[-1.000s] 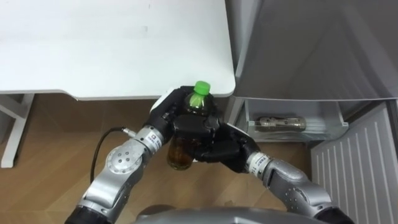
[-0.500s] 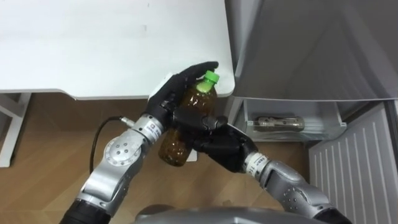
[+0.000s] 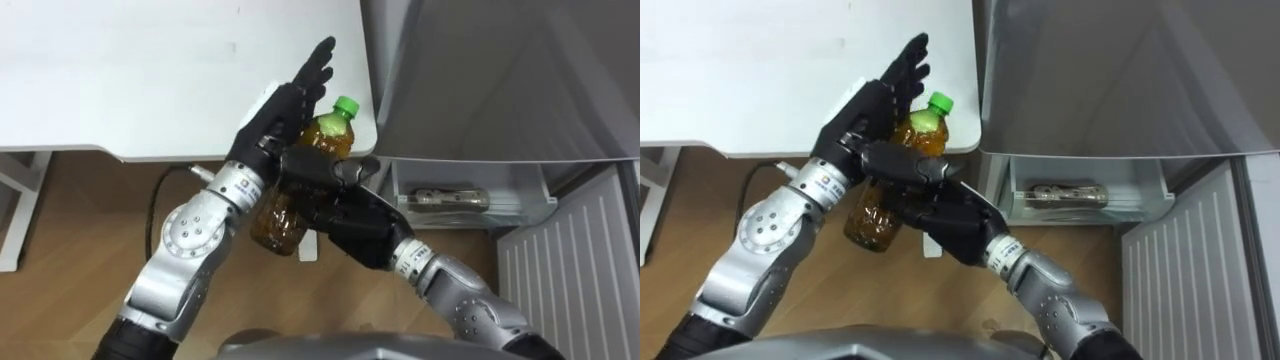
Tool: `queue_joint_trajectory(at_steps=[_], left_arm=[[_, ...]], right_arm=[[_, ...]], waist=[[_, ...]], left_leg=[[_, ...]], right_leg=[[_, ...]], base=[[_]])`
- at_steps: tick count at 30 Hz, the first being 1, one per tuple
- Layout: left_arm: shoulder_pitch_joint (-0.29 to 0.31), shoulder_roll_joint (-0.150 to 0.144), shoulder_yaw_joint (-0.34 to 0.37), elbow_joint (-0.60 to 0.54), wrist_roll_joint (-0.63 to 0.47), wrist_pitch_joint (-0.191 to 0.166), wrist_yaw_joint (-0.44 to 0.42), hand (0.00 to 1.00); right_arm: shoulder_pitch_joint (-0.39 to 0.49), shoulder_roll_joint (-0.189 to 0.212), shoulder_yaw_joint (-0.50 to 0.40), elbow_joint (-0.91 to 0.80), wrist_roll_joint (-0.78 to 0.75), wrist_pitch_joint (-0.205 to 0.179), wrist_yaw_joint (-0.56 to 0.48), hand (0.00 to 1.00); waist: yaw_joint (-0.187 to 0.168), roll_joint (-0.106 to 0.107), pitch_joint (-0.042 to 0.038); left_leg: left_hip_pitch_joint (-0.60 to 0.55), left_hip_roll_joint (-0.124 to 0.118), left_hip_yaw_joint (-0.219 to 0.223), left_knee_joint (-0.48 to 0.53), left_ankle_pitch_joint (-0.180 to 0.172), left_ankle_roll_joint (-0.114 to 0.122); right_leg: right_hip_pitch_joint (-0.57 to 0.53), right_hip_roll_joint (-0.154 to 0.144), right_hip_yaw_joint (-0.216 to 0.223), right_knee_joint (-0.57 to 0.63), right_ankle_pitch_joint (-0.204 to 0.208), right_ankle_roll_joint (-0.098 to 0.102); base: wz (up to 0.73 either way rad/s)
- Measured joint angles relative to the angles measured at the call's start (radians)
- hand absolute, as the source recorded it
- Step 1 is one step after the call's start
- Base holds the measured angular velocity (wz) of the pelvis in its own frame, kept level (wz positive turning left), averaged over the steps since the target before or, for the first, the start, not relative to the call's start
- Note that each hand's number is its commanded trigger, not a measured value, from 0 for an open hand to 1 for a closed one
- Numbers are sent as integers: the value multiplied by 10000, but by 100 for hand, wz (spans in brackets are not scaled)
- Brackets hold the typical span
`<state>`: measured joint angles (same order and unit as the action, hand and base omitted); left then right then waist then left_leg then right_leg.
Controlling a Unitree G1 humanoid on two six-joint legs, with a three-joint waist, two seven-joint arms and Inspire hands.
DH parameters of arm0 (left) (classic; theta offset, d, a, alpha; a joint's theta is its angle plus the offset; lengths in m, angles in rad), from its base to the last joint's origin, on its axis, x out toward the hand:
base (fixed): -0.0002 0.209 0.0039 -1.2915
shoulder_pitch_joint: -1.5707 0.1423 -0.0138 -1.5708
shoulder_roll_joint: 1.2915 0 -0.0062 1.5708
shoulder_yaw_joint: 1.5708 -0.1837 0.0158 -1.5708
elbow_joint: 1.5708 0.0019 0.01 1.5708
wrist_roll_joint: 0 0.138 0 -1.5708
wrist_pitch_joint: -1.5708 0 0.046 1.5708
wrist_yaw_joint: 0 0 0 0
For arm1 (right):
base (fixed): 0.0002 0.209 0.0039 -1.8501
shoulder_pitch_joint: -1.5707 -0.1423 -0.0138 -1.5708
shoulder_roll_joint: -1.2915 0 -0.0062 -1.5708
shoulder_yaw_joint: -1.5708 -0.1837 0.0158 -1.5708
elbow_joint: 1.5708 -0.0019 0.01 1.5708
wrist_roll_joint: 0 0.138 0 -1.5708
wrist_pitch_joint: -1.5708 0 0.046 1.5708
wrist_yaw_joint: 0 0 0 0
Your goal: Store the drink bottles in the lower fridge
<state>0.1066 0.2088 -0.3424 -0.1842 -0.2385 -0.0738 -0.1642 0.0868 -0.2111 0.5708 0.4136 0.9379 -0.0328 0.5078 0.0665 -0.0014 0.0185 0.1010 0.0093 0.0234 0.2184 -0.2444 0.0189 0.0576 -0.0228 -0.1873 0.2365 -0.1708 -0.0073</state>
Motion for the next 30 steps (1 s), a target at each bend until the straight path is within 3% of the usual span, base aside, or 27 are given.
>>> queue_joint_trajectory(at_steps=[3,10,14,19,25,28,30], left_arm=[[-1,-115,246,-548,-45,-391,86,0],[0,-436,1496,-1696,-36,-960,1031,0],[5,-444,2164,-2104,-26,-1335,1584,0],[192,-454,2842,-2420,492,-1763,2465,0],[437,-618,3962,-2420,1265,-2410,4377,0],[680,-610,4255,-2419,1498,-2470,5061,0],[815,-623,4649,-2416,1545,-2534,5400,0]], right_arm=[[3,0,0,-32,-14,0,195,100],[558,-201,-190,-637,-245,-26,507,100],[714,-200,-407,-690,-552,-31,697,100],[1120,-173,-933,-781,-1218,-116,757,100],[1445,-93,-1445,-788,-1628,-122,822,100],[1737,-44,-1575,-809,-1669,-126,823,100],[1868,-27,-1679,-808,-1972,-139,838,100]], waist=[[26,27,50],[239,32,46],[435,38,43],[768,107,-2],[961,138,-61],[1094,135,-129],[1144,154,-117]], left_leg=[[89,5,41,-30,0,0],[192,31,45,-73,2,-5],[351,36,78,-135,2,-5],[622,33,32,-225,2,-5],[676,35,-51,-273,2,-9],[691,29,-78,-215,4,-12],[803,32,-87,-211,5,-14]], right_leg=[[2,16,86,19,0,0],[100,61,137,-20,0,0],[215,80,200,-50,0,0],[462,81,153,-164,0,5],[648,57,-82,-201,-6,12],[755,63,-93,-317,-1,5],[838,68,-84,-323,-1,5]], base=[[-9],[-1],[-4],[3],[5],[3],[0]])
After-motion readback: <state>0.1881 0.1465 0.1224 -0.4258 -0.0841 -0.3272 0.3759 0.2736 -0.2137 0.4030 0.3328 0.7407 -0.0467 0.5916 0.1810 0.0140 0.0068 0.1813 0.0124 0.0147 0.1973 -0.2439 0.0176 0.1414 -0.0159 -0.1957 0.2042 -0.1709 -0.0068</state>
